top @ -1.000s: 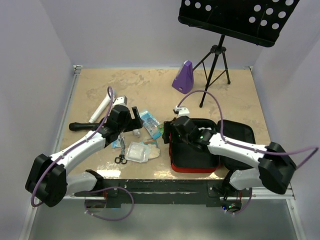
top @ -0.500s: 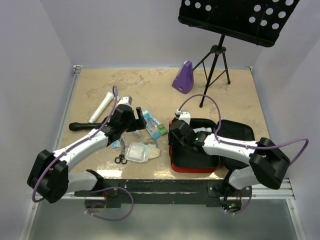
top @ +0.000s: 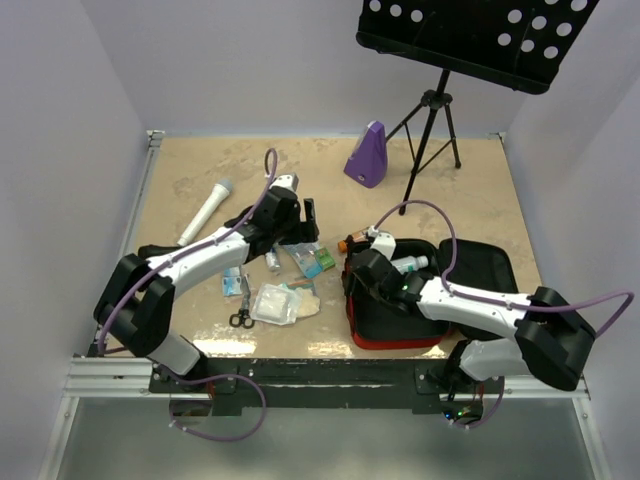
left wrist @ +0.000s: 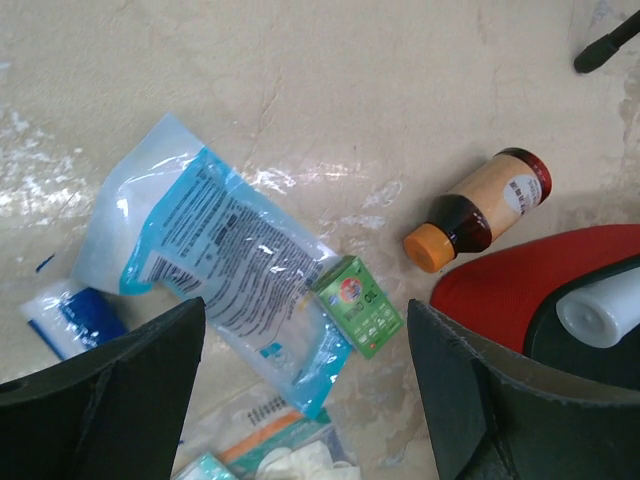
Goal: Organize the medicine kit
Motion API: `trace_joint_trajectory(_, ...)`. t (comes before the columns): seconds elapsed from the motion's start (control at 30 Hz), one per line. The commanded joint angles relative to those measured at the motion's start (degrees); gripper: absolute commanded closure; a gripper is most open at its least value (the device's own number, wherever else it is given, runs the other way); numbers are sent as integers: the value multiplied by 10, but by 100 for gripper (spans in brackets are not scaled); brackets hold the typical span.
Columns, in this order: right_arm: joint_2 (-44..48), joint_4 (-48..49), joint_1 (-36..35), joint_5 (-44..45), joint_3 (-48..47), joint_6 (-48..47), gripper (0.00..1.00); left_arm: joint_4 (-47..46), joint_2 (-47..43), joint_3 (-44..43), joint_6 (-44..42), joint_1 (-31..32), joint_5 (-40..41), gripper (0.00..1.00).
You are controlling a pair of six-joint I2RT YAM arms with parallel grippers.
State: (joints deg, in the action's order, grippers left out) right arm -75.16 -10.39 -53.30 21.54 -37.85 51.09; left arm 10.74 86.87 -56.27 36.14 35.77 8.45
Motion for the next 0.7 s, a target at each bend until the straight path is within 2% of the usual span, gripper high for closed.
trace_joint_trajectory(0.0, 30, -57, -1, 7, 23, 41, 57, -10, 41, -58, -19, 11, -19, 14)
trace_joint_trajectory(0.07, 51, -54, -1, 2, 27, 38, 53, -10, 67, -76, -22, 15, -26, 15)
trace_joint_trajectory(0.13, 75, -56, -1, -5, 20, 36, 43, -8, 94, -94, -28, 18, -37, 15)
trace_joint_trajectory(0.2, 98, -65, -1, -4, 2, 31, 30, -13, 119, -108, -40, 22, -46, 15)
trace_joint_trajectory(0.3, 123, -85, -1, 4, -35, 15, 20, -20, 149, -130, -75, 28, -68, 15)
trace_joint_trajectory(0.5, 139, -111, -1, 12, -89, -14, 18, -30, 191, -162, -159, 33, -95, 14)
trace_joint_trajectory(0.67, 164, -116, -1, 13, -95, -21, 18, -54, 212, -182, -190, 33, -123, 10)
